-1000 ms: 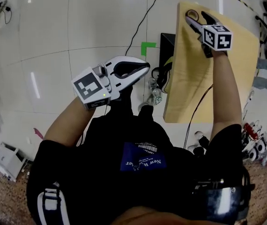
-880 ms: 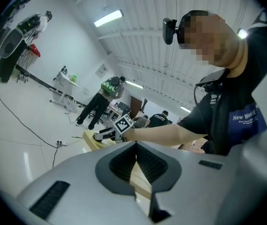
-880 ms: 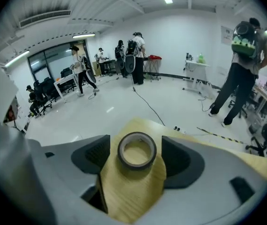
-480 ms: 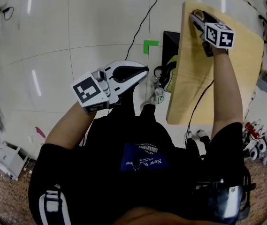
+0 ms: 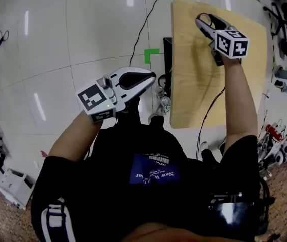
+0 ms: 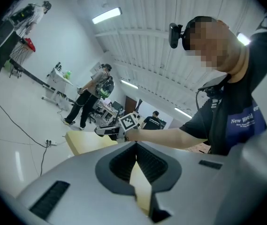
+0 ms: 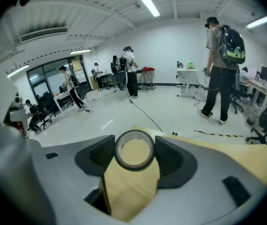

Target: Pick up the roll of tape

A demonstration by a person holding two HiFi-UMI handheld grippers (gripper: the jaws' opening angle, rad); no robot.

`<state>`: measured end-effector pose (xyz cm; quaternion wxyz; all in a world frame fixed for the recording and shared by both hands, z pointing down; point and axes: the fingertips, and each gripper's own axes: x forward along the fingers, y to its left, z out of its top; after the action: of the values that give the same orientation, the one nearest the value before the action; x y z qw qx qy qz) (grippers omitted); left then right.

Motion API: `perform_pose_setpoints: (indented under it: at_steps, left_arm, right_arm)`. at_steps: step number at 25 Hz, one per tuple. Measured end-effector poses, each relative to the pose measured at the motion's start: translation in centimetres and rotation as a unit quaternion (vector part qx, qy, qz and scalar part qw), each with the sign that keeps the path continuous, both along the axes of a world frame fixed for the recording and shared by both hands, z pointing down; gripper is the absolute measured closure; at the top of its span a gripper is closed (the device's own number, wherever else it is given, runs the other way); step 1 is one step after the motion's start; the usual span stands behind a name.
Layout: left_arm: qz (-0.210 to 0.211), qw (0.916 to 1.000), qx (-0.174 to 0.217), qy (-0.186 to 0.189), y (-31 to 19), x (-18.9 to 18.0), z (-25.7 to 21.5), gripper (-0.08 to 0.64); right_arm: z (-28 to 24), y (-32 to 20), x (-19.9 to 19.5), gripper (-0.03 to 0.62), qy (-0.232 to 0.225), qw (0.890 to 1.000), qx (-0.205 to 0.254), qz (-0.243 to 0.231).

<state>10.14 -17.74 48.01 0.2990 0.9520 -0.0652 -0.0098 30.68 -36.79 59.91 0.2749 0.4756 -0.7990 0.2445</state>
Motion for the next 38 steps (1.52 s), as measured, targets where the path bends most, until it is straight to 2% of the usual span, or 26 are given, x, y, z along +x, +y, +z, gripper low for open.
perform_pose_setpoints:
  at_steps: [6, 12, 20, 25, 29, 34, 38]
  left_arm:
    - [0.032, 0.9993, 0.02, 0.0, 2.9, 4.1, -4.0, 0.552]
    - [0.071, 0.9954, 0.062, 0.016, 5.0, 9.5, -9.4, 0.552]
    - [0.137, 0.984, 0.108, 0.037, 12.2, 17.7, -16.1, 0.552]
    - [0.189, 0.9715, 0.139, 0.035, 16.8, 21.2, -17.8, 0.552]
    - [0.209, 0.9689, 0.126, 0.038, 19.4, 22.3, -18.6, 0.552]
    - [0.232, 0.9609, 0.144, 0.046, 21.5, 23.0, -19.4, 0.552]
    - [0.238, 0.9573, 0.156, 0.048, 21.7, 23.0, -20.2, 0.552]
  right_arm:
    - [-7.8, 5.9, 3.0, 0.333, -0.012, 0.999, 0.034, 0.011]
    - [-17.2, 13.7, 6.7, 0.334, -0.013, 0.996, 0.084, 0.037]
    - [-27.3, 29.3, 10.5, 0.334, -0.022, 0.989, 0.13, 0.073]
    - [-30.0, 39.3, 12.7, 0.334, -0.038, 0.979, 0.156, 0.125]
    - [-30.6, 45.2, 13.9, 0.334, -0.048, 0.971, 0.167, 0.163]
    - [-30.6, 49.5, 14.4, 0.333, -0.084, 0.955, 0.184, 0.215]
    - [-30.1, 50.2, 14.0, 0.333, -0.122, 0.948, 0.194, 0.222]
